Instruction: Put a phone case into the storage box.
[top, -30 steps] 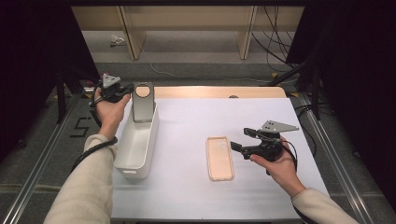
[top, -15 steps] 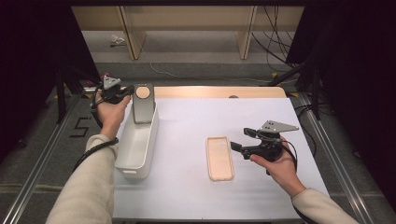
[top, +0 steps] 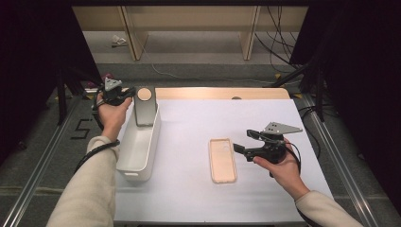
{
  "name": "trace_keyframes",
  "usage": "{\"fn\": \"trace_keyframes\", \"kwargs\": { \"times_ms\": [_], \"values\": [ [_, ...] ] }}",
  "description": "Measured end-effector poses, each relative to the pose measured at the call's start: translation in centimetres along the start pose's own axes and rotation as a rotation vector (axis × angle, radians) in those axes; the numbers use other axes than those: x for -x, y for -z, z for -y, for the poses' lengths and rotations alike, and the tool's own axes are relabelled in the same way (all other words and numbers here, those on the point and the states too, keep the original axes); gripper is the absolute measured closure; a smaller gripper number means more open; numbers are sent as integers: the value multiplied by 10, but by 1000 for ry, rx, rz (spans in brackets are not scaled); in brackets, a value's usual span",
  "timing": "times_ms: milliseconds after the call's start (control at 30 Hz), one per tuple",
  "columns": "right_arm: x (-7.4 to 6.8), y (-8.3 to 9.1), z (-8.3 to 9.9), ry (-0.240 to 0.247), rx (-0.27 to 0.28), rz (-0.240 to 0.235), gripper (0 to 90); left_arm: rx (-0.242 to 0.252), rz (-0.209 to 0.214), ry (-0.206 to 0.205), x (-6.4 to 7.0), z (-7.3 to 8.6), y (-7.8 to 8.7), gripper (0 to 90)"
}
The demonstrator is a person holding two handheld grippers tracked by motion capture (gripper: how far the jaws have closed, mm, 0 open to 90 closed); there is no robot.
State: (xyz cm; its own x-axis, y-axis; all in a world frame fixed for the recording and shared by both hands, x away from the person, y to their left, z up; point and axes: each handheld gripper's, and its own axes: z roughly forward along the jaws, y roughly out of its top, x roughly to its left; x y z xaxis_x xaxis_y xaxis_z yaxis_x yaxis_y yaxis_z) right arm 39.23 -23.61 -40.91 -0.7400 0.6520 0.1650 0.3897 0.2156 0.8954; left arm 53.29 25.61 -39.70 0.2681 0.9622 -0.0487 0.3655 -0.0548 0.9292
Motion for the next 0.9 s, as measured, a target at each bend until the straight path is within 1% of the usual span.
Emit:
{"fn": "trace_keyframes", "kwargs": {
  "times_ms": [133,400,500,567,767,833,900],
  "values": [
    [0,0,0,1,0,-1,165,-14,-6,-7,-1,2,-2,836],
    [0,0,0,0,-1,-1,165,-23,-15,-10,-2,6,-6,827],
    [0,0,0,0,-1,-1,164,-26,-19,-18,-2,5,-6,820],
    [0,0,0,0,-2,0,164,-38,-22,-27,-2,5,-6,816],
    [0,0,0,-2,-4,0,165,-47,-40,-29,-3,5,-7,768],
    [0,0,0,-3,-3,1,164,-55,-31,-24,-4,6,-8,752],
    [0,0,0,-3,-3,0,165,-58,-35,-23,-4,7,-8,729]
  ]
}}
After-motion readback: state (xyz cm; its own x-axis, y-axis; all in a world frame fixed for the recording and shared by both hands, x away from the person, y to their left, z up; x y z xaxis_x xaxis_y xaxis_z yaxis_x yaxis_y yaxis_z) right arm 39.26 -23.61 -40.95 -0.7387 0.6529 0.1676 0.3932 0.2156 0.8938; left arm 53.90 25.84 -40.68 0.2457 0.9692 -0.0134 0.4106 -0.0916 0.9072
